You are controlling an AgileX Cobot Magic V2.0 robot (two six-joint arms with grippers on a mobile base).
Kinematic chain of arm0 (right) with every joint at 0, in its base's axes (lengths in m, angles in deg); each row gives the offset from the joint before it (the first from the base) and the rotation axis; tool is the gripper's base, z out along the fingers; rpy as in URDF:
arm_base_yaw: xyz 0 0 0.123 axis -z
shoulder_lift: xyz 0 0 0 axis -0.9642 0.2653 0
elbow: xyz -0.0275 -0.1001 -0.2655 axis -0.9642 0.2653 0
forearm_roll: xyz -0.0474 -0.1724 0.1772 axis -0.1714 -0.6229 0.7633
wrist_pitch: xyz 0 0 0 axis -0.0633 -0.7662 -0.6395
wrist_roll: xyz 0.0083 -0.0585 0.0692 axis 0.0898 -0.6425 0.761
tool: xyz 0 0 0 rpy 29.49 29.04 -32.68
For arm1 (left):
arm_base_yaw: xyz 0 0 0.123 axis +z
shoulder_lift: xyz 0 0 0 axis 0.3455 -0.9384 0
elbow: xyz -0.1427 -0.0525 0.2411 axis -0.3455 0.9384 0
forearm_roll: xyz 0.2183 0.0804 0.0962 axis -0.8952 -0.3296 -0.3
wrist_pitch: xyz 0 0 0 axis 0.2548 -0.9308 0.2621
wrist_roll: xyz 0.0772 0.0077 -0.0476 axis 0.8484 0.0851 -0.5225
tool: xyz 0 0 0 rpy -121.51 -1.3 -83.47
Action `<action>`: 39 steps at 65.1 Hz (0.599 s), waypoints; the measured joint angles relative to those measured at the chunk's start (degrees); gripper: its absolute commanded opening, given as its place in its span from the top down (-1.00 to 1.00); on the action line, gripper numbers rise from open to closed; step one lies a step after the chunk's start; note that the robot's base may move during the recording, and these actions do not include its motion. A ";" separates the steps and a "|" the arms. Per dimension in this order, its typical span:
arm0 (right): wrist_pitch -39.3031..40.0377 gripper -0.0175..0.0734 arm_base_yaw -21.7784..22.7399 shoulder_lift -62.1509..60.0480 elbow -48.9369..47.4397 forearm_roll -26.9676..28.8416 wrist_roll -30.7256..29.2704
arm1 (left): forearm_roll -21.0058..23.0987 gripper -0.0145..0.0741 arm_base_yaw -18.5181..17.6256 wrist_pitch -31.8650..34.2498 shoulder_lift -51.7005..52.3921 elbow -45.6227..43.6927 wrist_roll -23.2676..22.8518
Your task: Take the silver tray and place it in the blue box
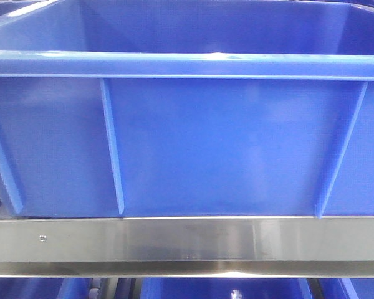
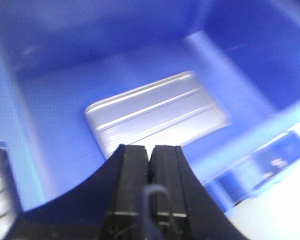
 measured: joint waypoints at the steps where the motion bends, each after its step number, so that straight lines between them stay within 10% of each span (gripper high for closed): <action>1: 0.12 0.50 0.00 -0.98 0.99 -0.11 -0.29 | 0.00 0.89 -0.55 0.12 0.85 0.57 0.11; 39: 7.30 0.50 -0.12 -17.35 13.78 -1.07 -1.80 | 1.29 0.89 -4.99 2.89 12.97 10.20 0.14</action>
